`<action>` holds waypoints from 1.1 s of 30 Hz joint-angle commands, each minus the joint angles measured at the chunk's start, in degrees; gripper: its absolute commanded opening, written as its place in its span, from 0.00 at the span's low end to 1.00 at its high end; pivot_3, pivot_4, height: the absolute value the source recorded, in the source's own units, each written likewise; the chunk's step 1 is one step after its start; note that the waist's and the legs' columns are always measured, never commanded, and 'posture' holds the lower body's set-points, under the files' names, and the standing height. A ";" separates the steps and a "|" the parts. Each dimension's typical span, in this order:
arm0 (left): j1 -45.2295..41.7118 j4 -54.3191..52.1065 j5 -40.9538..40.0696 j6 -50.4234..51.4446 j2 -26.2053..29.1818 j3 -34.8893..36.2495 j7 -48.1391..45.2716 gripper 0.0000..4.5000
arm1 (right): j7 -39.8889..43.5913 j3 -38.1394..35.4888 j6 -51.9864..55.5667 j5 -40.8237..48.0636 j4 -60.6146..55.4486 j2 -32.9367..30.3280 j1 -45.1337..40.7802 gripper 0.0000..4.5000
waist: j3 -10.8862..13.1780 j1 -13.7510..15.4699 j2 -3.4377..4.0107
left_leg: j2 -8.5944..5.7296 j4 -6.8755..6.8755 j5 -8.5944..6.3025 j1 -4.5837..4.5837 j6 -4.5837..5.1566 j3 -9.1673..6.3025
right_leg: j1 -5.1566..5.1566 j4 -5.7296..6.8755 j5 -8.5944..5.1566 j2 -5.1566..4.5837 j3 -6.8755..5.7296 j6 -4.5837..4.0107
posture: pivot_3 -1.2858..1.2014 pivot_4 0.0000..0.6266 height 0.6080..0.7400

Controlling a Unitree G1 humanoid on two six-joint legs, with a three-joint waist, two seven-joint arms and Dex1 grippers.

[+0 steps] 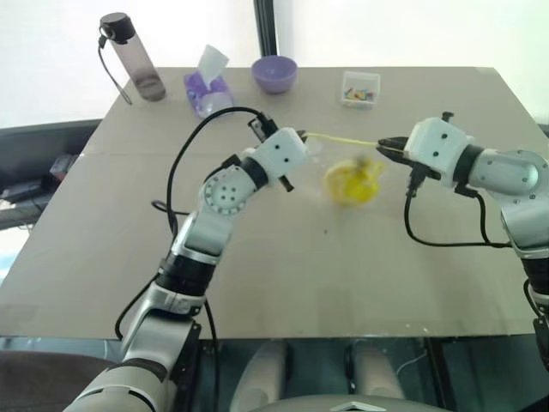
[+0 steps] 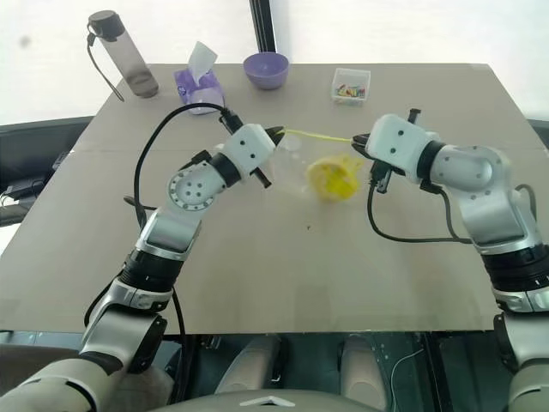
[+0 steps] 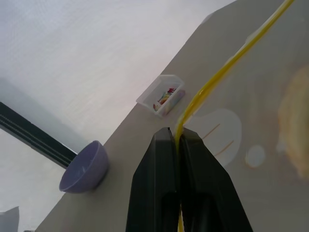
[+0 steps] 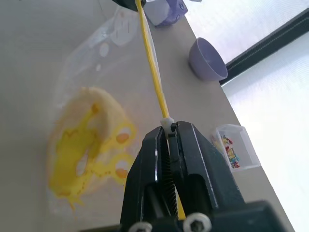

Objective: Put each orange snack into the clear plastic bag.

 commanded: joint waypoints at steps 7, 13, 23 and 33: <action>-1.31 2.14 -0.22 -1.52 -0.56 2.72 3.69 0.00 | -5.32 -5.11 1.17 -2.09 4.84 -3.02 0.11 0.04 | 0.00 -0.07 0.00 | 0.00 0.00 0.00 0.01 0.00 0.02 | 0.00 0.01 0.00 0.00 0.00 0.00 | 0.52 0.24 1.00; -6.62 7.36 1.15 -6.87 -4.60 5.10 14.28 0.00 | -14.91 -6.36 -2.72 -4.45 12.23 -0.11 -4.52 0.04 | 0.01 -0.14 -0.02 | 0.00 0.03 0.01 0.02 -0.01 0.02 | -0.01 0.09 0.00 0.00 0.01 0.00 | 0.52 0.24 1.00; 18.72 -13.27 -8.41 9.53 -2.85 1.45 -0.43 0.20 | -3.70 -9.51 11.63 6.19 -1.67 -2.78 23.01 0.16 | 0.01 0.04 -0.01 | -0.02 -0.16 -0.03 -0.05 0.06 -0.01 | -0.13 -0.06 -0.01 -0.02 0.15 -0.01 | 0.52 0.24 1.00; 43.69 -29.21 -25.22 27.22 -2.71 18.80 -2.45 0.48 | 5.07 -26.54 21.32 26.78 -7.11 0.12 48.31 0.41 | 0.07 -0.05 -0.08 | 0.39 -0.15 -0.32 1.84 0.46 -0.22 | 1.80 -0.20 -0.08 0.14 0.02 -0.06 | 0.52 0.24 1.00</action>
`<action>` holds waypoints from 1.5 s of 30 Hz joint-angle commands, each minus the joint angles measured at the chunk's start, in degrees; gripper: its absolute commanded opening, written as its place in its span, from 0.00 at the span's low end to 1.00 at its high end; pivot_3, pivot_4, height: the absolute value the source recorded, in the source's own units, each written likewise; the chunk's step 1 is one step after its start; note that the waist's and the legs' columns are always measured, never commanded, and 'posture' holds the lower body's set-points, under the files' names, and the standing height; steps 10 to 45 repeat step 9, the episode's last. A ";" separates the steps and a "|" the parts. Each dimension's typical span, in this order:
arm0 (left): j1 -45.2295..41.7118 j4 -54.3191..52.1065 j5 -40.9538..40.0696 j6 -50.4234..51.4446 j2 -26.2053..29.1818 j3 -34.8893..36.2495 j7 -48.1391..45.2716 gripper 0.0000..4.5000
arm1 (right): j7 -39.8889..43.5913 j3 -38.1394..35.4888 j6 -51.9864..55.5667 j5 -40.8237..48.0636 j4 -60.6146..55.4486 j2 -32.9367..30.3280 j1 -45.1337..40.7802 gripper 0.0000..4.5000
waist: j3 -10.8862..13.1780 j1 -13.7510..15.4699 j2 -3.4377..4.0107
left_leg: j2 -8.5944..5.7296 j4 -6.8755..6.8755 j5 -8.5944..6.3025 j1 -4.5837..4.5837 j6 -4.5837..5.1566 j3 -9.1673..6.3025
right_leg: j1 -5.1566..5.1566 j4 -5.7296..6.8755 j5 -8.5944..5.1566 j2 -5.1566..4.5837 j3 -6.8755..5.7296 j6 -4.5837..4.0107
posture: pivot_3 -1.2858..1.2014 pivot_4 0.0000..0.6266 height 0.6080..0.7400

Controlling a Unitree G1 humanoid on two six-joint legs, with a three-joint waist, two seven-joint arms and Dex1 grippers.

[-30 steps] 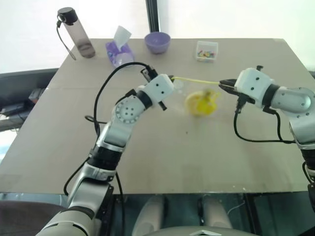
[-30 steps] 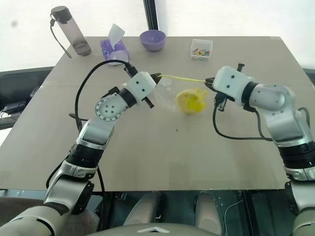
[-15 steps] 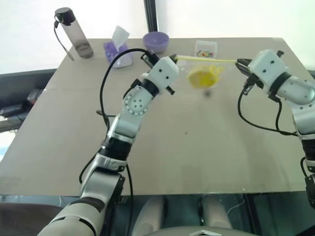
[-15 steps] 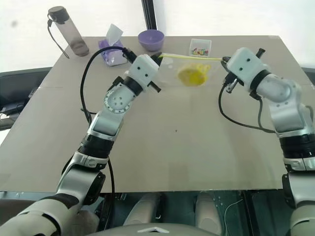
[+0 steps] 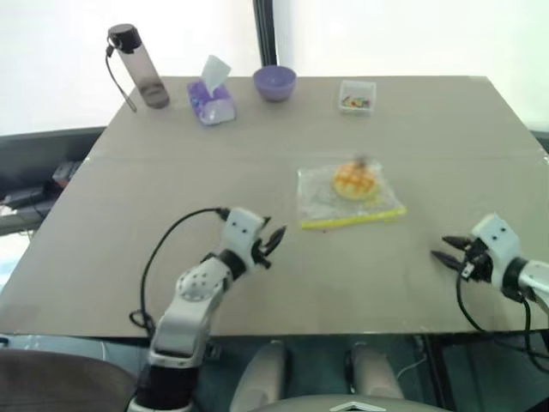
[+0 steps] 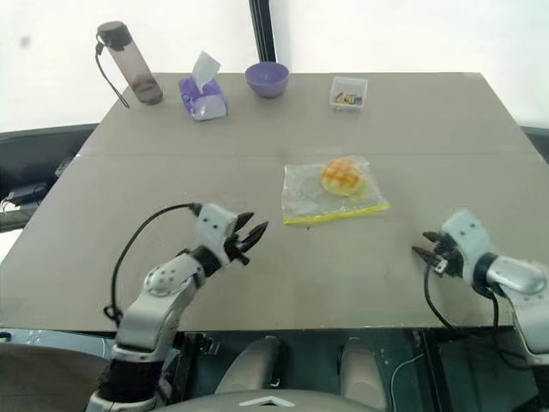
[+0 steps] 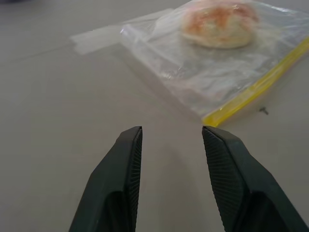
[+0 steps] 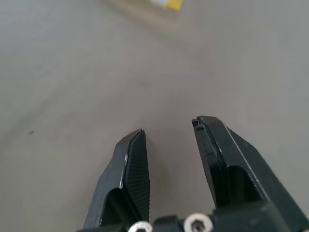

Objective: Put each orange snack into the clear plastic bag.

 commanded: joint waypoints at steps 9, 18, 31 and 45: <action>17.49 -16.01 -17.13 4.00 8.98 17.33 -9.64 0.48 | 9.66 -16.33 5.85 25.37 -4.79 3.16 3.71 0.41 | 0.09 0.18 -0.07 | 0.20 0.04 0.00 -0.02 0.00 0.18 | -0.03 -0.06 -0.06 -0.01 0.16 -0.21 | 0.52 0.24 1.00; 17.49 -16.01 -17.13 4.00 8.98 17.33 -9.64 0.48 | 9.66 -16.33 5.85 25.37 -4.79 3.16 3.71 0.41 | 0.09 0.18 -0.07 | 0.20 0.04 0.00 -0.02 0.00 0.18 | -0.03 -0.06 -0.06 -0.01 0.16 -0.21 | 0.52 0.24 1.00; 17.49 -16.01 -17.13 4.00 8.98 17.33 -9.64 0.48 | 9.66 -16.33 5.85 25.37 -4.79 3.16 3.71 0.41 | 0.09 0.18 -0.07 | 0.20 0.04 0.00 -0.02 0.00 0.18 | -0.03 -0.06 -0.06 -0.01 0.16 -0.21 | 0.52 0.24 1.00; 17.49 -16.01 -17.13 4.00 8.98 17.33 -9.64 0.48 | 9.66 -16.33 5.85 25.37 -4.79 3.16 3.71 0.41 | 0.09 0.18 -0.07 | 0.20 0.04 0.00 -0.02 0.00 0.18 | -0.03 -0.06 -0.06 -0.01 0.16 -0.21 | 0.52 0.24 1.00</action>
